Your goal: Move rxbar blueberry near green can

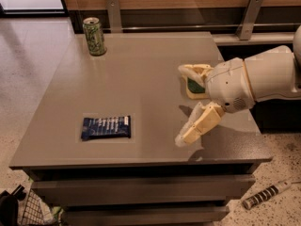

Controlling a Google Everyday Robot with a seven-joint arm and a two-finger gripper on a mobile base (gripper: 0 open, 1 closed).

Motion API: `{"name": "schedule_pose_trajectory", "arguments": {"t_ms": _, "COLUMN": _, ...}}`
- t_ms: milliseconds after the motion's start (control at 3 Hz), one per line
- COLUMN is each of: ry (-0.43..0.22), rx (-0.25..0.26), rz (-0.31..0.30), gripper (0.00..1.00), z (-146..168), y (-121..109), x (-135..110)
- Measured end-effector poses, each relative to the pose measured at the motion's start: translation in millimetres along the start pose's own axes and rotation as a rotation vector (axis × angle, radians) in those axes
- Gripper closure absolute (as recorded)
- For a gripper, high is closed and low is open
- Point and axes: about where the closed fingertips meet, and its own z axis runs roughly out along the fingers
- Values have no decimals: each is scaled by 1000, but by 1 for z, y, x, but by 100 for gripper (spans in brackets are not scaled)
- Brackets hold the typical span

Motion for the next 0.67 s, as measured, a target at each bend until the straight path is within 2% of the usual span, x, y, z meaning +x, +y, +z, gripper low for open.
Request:
{"name": "schedule_pose_trajectory", "arguments": {"t_ms": 333, "ry": 0, "rx": 0, "rz": 0, "gripper": 0, "z": 0, "y": 0, "x": 0}}
{"name": "schedule_pose_trajectory", "arguments": {"t_ms": 667, "ry": -42, "rx": -41, "rz": 5, "gripper": 0, "z": 28, "y": 0, "x": -6}}
